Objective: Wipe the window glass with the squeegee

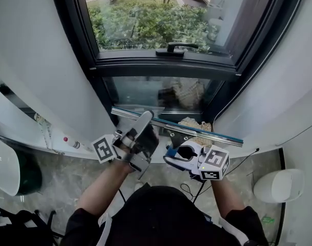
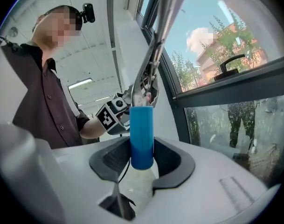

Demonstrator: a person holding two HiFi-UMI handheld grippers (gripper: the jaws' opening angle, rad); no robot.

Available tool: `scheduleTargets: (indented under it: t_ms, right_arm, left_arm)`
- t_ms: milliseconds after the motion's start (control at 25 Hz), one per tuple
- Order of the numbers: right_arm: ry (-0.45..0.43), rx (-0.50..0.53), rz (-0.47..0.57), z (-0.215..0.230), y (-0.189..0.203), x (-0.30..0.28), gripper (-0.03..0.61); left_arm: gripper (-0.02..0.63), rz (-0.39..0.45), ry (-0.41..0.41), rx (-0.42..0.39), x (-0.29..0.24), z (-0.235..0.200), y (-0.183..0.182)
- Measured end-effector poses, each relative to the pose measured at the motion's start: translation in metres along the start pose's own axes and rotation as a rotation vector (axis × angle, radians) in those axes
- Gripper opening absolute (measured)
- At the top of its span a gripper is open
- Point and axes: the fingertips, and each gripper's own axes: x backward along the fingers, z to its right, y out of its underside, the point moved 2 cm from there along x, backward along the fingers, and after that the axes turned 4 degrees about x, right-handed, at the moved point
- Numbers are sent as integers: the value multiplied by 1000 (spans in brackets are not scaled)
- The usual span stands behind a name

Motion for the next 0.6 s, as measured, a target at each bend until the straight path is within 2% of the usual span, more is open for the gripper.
scheduleTargets:
  t_ms: [160,400,600]
  right_arm:
    - [28,17,74,1,-11,5,158]
    - [74,58,120,4,-17,11,176]
    - [115,53,233,8,-26,20,184]
  left_arm:
    - [23,94,28,70,1,3,-5]
    - [25,212,34,129,3,1,-8]
    - [25,321,24,180,11,-6,-14]
